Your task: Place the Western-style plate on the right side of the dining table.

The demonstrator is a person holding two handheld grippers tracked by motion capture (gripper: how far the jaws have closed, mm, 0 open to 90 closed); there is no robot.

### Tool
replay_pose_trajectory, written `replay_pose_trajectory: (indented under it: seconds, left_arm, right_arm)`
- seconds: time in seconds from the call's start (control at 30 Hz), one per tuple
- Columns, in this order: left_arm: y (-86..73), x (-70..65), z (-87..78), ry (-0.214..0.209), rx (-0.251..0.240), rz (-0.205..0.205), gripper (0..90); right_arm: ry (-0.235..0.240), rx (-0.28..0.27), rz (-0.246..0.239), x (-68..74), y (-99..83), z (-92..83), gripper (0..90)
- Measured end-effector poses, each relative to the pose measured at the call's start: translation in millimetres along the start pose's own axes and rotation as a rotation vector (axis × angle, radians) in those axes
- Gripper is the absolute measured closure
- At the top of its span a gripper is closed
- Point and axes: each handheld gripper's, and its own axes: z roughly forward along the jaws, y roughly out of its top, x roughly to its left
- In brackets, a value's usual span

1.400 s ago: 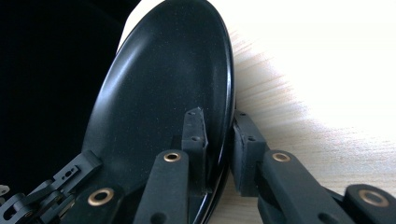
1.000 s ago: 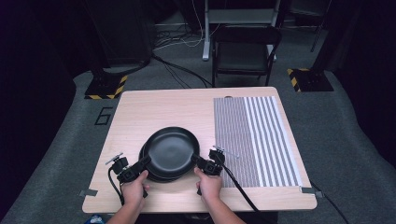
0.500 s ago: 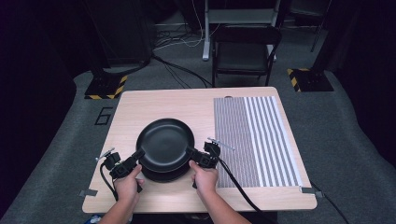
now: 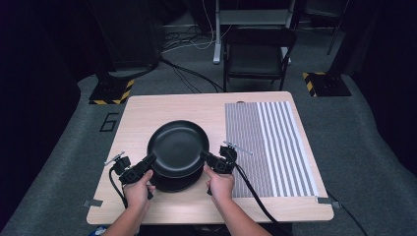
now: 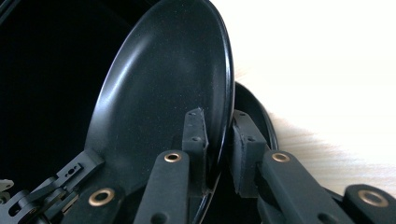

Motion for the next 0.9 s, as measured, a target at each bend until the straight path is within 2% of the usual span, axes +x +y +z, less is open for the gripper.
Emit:
replay_pose_trajectory:
  seconds: [0.4,0.6,0.9]
  left_arm:
    - [2.7,-18.2,9.8,-0.029,0.023,0.029,77.9]
    - [4.1,-24.8,14.8,-0.048,0.038,0.025,78.0]
    - [5.6,-37.6,22.0,-0.069,0.049,0.043,77.9]
  right_arm:
    - [-0.005,-0.026,-0.01,-5.2,14.6,-14.7,77.9]
    - [-0.008,-0.044,-0.016,-7.7,21.2,-21.9,77.9]
    - [-0.013,-0.066,-0.014,-11.7,30.7,-32.7,77.9]
